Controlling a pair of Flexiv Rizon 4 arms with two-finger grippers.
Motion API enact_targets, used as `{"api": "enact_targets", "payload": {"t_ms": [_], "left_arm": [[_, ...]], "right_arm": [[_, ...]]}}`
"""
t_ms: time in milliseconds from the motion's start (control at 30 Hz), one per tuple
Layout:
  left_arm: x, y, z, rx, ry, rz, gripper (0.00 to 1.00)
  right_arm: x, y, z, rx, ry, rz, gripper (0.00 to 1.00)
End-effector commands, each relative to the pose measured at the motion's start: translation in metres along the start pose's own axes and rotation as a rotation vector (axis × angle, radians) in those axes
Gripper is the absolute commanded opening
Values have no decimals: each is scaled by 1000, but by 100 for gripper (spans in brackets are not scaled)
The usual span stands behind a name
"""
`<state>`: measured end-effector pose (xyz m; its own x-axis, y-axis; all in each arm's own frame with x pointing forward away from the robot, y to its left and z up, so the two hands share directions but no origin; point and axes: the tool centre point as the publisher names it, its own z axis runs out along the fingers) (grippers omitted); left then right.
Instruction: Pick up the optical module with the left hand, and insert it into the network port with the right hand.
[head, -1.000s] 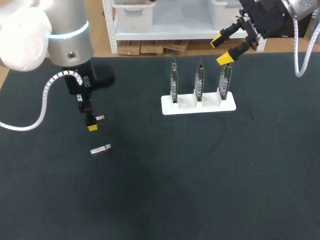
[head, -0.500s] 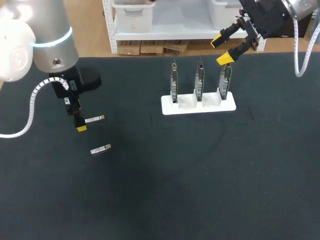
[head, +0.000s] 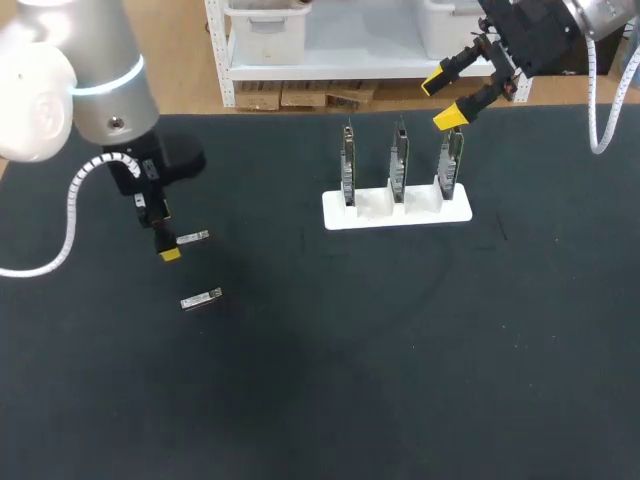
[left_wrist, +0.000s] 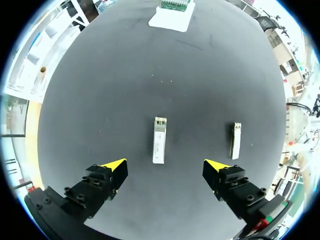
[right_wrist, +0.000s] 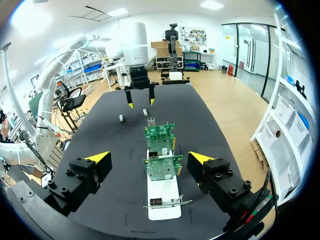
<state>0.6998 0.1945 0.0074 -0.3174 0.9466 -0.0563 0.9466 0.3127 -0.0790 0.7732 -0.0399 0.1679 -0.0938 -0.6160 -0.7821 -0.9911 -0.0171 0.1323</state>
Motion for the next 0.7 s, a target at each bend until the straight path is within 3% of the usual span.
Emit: {"api": "enact_targets", "payload": {"t_ms": [33,700], "left_arm": [[-6,11,5,27,-6,3,100],[-12,2,16,25,-39,-14,100]], "right_arm": [[0,2,0,4,0,-1,100],[0,2,0,4,0,-1,100]]}}
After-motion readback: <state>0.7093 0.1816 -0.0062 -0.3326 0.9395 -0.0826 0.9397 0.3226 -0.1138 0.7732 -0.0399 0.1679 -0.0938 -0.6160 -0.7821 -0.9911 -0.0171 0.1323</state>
